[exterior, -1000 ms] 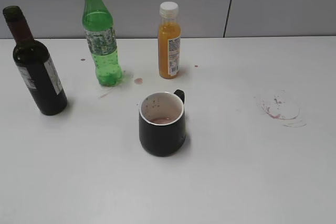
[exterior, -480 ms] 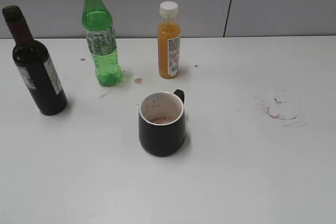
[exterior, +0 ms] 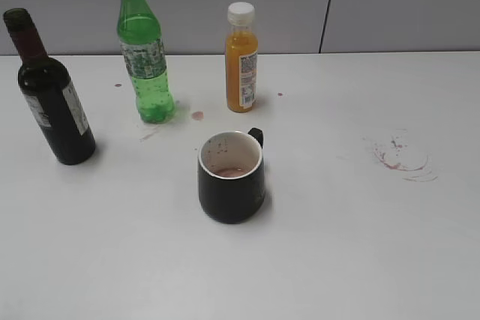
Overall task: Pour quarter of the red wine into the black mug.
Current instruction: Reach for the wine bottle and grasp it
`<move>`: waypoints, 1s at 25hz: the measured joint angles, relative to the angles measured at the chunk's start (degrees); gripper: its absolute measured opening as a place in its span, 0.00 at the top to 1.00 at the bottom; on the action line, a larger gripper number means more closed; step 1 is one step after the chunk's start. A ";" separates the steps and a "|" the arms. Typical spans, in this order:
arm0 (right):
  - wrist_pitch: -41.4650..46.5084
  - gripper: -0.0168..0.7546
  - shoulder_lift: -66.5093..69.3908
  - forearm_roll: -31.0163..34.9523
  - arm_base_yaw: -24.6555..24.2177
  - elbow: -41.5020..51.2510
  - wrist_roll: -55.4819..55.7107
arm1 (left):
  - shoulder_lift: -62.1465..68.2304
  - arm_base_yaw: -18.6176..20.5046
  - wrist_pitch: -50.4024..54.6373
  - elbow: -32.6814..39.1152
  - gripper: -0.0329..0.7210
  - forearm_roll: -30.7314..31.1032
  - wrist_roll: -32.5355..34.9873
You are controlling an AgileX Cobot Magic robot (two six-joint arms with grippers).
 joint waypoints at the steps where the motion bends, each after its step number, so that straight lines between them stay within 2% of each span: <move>1: 0.00 0.22 0.00 0.00 0.00 0.00 0.00 | 0.65 0.00 -2.07 1.25 0.17 -0.38 0.15; 5: 0.00 0.22 0.00 0.00 0.00 0.00 0.00 | 2.75 0.00 -9.02 5.48 0.17 -0.05 0.33; 11: 0.00 0.22 0.00 0.00 0.00 0.00 0.00 | 6.80 0.00 -21.02 7.56 0.17 0.24 0.39; 22: 0.00 0.22 0.00 0.00 0.00 0.00 0.00 | 27.67 -0.06 -36.63 8.22 0.17 0.89 0.48; 25: 0.00 0.22 0.00 0.00 0.00 0.00 0.00 | 32.95 -1.57 -40.23 8.22 0.14 1.43 0.39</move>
